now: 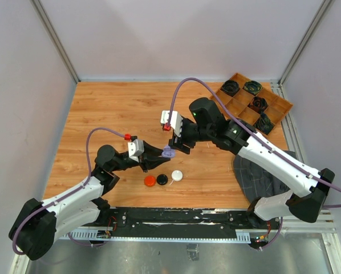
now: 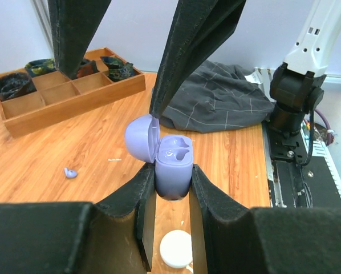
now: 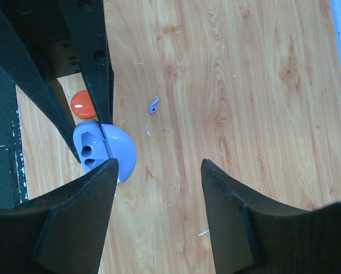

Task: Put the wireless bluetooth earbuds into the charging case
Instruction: Open the charging case, then move the earbud to the center of the board.

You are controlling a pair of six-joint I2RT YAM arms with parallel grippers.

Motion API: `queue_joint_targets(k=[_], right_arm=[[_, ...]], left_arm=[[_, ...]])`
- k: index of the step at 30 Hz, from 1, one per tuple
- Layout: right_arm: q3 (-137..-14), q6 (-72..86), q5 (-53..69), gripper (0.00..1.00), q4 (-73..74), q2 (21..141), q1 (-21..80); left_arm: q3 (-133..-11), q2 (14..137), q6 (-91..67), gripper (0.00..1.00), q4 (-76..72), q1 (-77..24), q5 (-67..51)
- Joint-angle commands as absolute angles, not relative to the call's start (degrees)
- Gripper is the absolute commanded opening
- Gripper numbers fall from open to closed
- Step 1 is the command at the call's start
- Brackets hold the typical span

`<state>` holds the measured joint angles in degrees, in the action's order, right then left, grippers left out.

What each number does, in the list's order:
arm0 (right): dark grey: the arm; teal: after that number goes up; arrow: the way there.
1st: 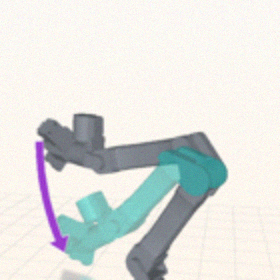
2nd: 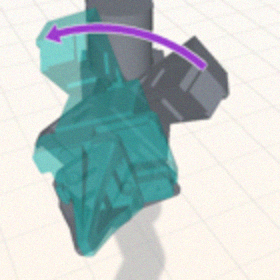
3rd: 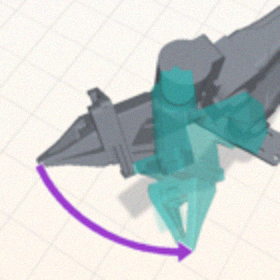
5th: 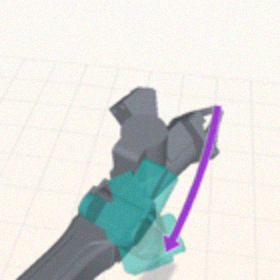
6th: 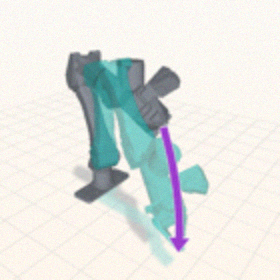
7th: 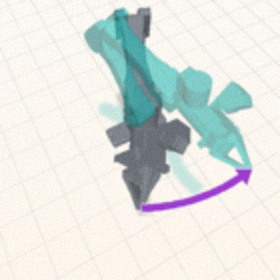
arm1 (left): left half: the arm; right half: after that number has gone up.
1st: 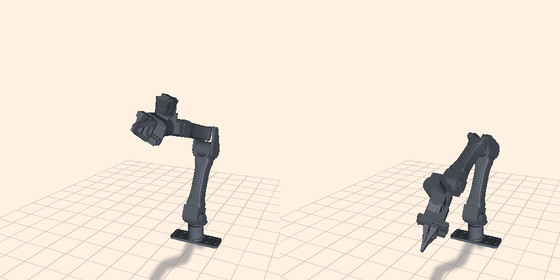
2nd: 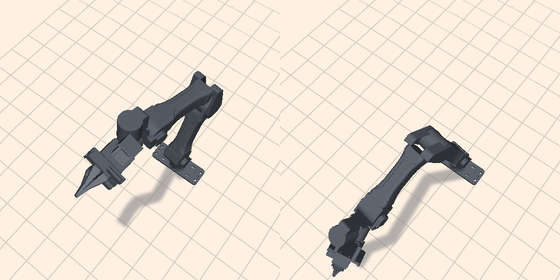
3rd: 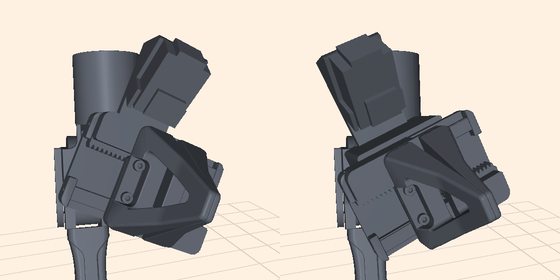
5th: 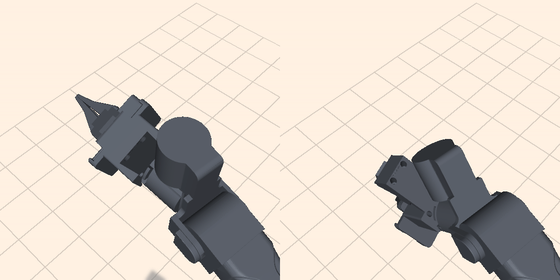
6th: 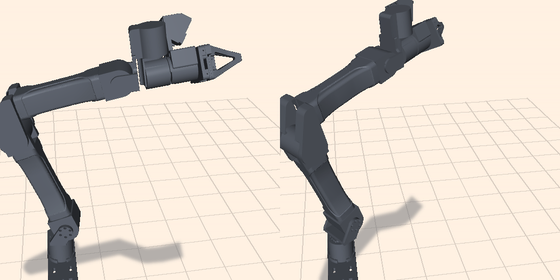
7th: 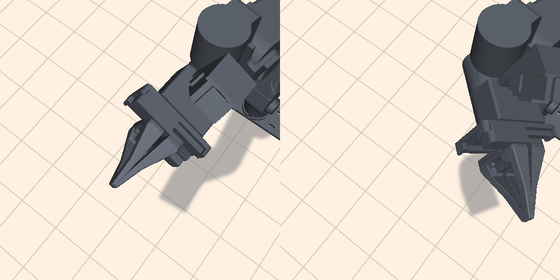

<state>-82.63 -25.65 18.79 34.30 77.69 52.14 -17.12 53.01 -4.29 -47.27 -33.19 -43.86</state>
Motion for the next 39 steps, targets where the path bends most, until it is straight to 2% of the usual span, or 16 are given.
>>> queue_joint_targets(k=[1,14,23,30,39], right_arm=[[-82.1,-24.9,16.6,0.61,32.6,76.8,52.3],[-78.2,-18.2,12.6,0.68,32.0,75.1,47.5],[-72.5,-14.4,14.3,0.68,30.3,79.5,39.2],[-70.6,-10.0,20.2,0.65,22.5,87.9,39.2],[-68.1,2.6,23.5,0.55,5.8,101.0,43.1]], left_arm=[[-16.7,52.1,-3.2,0.00,-47.5,-33.3,-44.4],[-15.9,54.4,-4.1,0.00,-43.7,-32.6,-26.1],[-12.4,55.3,-10.8,0.00,-47.8,-27.4,-22.7],[-7.7,52.2,-14.8,0.00,-49.5,-25.7,-16.1],[0.0,44.5,-16.2,0.00,-52.7,-25.3,-4.3]])
